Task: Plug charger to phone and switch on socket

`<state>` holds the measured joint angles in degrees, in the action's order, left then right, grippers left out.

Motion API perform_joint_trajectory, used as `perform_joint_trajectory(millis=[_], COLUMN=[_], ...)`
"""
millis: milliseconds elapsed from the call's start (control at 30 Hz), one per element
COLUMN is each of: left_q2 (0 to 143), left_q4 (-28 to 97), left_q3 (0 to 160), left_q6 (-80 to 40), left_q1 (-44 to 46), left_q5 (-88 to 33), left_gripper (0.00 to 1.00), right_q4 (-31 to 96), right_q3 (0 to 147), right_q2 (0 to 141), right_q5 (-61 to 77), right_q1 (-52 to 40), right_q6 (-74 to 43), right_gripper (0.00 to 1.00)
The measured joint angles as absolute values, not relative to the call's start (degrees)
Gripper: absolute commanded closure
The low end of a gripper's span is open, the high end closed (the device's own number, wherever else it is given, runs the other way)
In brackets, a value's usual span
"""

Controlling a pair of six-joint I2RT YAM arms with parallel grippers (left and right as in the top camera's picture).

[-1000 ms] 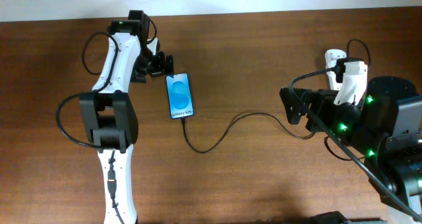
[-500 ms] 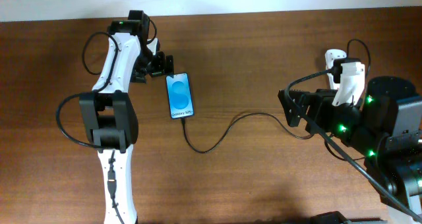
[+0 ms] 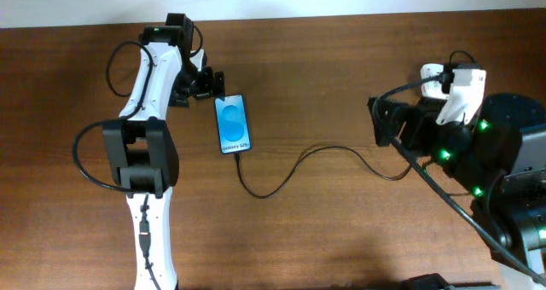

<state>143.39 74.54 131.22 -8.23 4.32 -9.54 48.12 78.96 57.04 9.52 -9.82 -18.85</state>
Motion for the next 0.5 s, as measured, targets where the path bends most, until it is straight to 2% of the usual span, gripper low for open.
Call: perform_joint_trajectory(millis=[200, 333, 500], left_q2=[143.4, 143.4, 143.4], left_q4=[74.5, 74.5, 74.5], left_q3=[131.2, 131.2, 131.2], left_q6=[-8.2, -8.2, -8.2], left_q1=[4.3, 4.3, 4.3], left_q5=[-9.5, -9.5, -9.5], left_gripper=[0.01, 0.01, 0.01], right_q4=[49.2, 57.5, 65.9], right_q3=[85.7, 95.0, 97.8], right_q2=[58.6, 59.5, 60.5], right_q5=[5.5, 4.4, 3.7], right_q1=[-6.4, 0.0, 8.6], right_q6=[-18.9, -18.9, -18.1], right_gripper=[0.02, 0.02, 0.02])
